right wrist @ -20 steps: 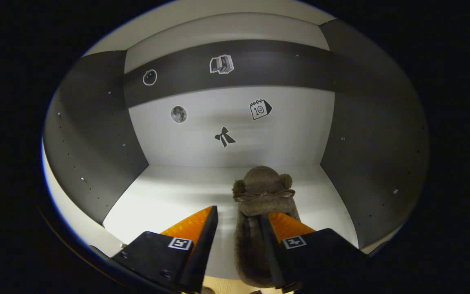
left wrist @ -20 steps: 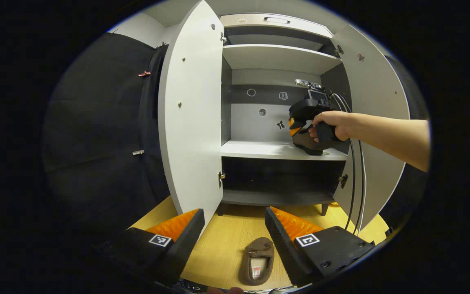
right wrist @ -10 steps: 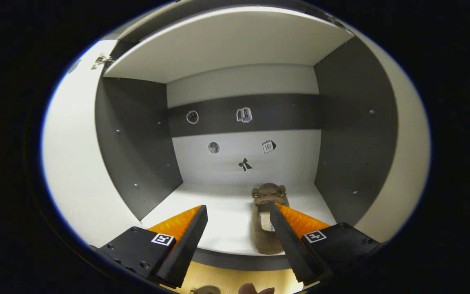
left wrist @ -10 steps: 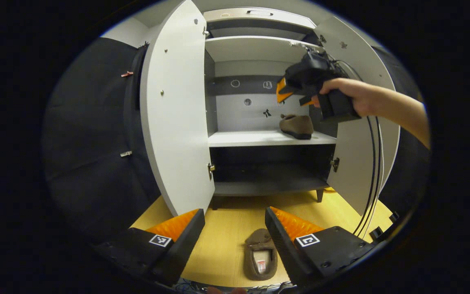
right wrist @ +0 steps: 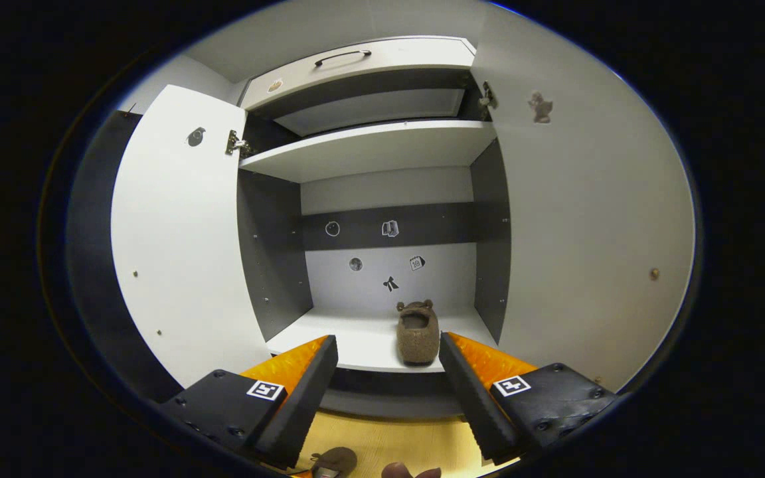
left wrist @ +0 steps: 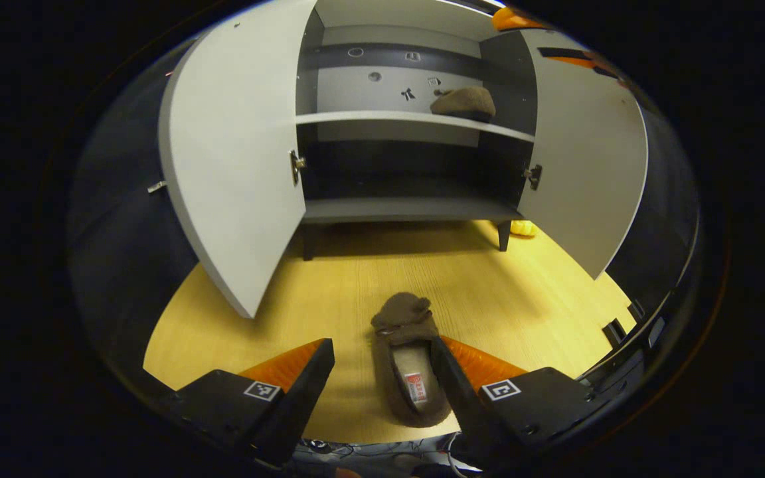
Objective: Grab one shoe with the right hand and put it into the shoe cabinet, grab the other shoe with the left hand and put it into the shoe cabinet; then close the right door with the right hand and the left door with the left hand.
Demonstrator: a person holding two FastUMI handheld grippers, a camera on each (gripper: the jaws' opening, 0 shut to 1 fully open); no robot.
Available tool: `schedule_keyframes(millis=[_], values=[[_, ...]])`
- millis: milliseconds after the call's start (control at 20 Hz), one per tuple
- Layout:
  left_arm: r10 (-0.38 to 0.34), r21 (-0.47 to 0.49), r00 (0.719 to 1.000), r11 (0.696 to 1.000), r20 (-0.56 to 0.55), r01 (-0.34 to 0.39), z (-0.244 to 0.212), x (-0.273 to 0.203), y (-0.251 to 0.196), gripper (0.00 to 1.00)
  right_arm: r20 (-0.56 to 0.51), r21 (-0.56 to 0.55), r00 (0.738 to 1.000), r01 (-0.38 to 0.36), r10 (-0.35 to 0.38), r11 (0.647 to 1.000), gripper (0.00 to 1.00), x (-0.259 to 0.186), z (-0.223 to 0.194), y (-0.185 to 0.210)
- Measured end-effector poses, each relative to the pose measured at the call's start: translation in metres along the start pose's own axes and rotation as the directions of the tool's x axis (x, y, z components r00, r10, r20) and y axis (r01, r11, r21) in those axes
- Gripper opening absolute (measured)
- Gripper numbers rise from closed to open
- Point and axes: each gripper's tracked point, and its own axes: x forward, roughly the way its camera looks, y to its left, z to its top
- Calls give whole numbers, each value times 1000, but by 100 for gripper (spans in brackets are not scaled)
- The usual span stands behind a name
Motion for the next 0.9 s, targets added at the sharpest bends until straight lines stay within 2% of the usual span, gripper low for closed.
schedule_keyframes(millis=[200,250,350,400,650,800,850,900], values=[[-18,19,997,1000,-72,20,-32,46,-7,87,-7,-16,1000,14,-14,1000,98,-36,-7,-17],[-8,21,998,1000,-68,10,-36,57,-5,78,-11,-10,1000,12,-12,1000,99,-44,-8,-19],[3,33,999,999,-33,-2,-35,76,-2,65,-13,-2,1000,14,-14,1000,98,-60,-6,-25],[5,43,1000,999,-4,-5,-32,84,0,62,-16,-7,1000,23,-23,1000,98,-67,-6,-31],[-31,42,997,999,65,28,-25,107,-5,53,-6,-29,995,95,-95,995,98,-90,3,-57],[-11,42,998,999,67,8,-24,114,2,39,-4,-14,993,116,-116,993,98,-101,5,-64],[-7,47,998,999,64,4,-24,114,2,30,-2,-16,992,125,-125,992,98,-104,4,-68],[-1,59,998,998,56,-2,-23,114,5,26,-5,-13,991,132,-132,991,98,-106,4,-72]])
